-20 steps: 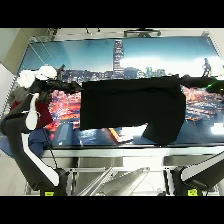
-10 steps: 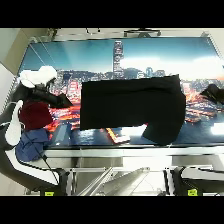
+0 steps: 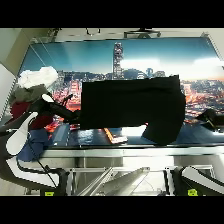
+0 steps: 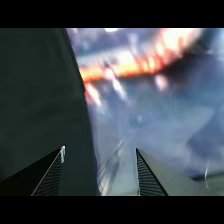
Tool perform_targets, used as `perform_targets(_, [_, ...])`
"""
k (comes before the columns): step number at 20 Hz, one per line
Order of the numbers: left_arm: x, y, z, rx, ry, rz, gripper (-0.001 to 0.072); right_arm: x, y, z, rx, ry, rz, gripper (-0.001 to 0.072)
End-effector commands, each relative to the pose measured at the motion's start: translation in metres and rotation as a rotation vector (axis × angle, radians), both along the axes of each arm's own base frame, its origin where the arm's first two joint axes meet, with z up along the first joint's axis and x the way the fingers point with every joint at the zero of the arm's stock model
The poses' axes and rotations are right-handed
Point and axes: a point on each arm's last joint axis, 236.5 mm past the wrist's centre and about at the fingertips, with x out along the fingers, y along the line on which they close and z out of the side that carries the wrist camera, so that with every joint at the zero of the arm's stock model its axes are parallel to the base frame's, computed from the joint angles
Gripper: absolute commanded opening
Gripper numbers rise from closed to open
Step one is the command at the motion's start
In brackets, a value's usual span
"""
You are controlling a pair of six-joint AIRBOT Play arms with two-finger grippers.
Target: Fold the shirts.
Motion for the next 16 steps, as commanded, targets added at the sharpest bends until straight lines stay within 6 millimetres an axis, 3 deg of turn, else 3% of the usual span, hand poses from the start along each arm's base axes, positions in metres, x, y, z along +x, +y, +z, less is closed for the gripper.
perform_targets(1, [0.011,-0.028,0.002,-0.003,-0.069,-0.044,0.0283,-0.026,0.029,-0.025,0.075,0.053,0.003,0.0518])
perform_targets(2, [0.02,-0.033,0.007,-0.008,-0.097,-0.051,0.0262,-0.027,0.039,-0.031,0.102,0.04,0.002,0.0518])
perform_targets(3, [0.026,-0.038,0.013,-0.014,-0.118,-0.057,0.0077,-0.027,0.047,-0.036,0.122,0.026,-0.002,0.0516])
perform_targets(4, [0.032,-0.041,0.017,-0.016,-0.139,-0.064,0.0023,-0.027,0.051,-0.042,0.128,0.023,-0.016,0.0515])
perform_targets(8, [0.048,-0.04,0.026,-0.013,-0.186,-0.055,0.0022,-0.011,0.07,-0.057,0.134,-0.004,-0.01,0.0498])
perform_targets(11, [0.053,-0.028,0.026,-0.013,-0.184,-0.02,0.0022,0.006,0.108,-0.065,0.21,-0.02,0.064,0.047])
perform_targets(13, [0.054,-0.019,0.028,-0.02,-0.169,0.006,0.0022,0.019,0.129,-0.055,0.266,-0.079,0.12,0.0239])
perform_targets(14, [0.054,-0.013,0.029,-0.025,-0.16,0.018,0.0022,0.026,0.133,-0.045,0.286,-0.114,0.136,0.0171])
perform_targets(15, [0.054,-0.007,0.029,-0.027,-0.151,0.032,0.0022,0.033,0.133,-0.033,0.295,-0.141,0.153,0.0051])
perform_targets(16, [0.054,-0.001,0.03,-0.029,-0.145,0.041,0.0022,0.039,0.13,-0.02,0.289,-0.168,0.166,0.0028])
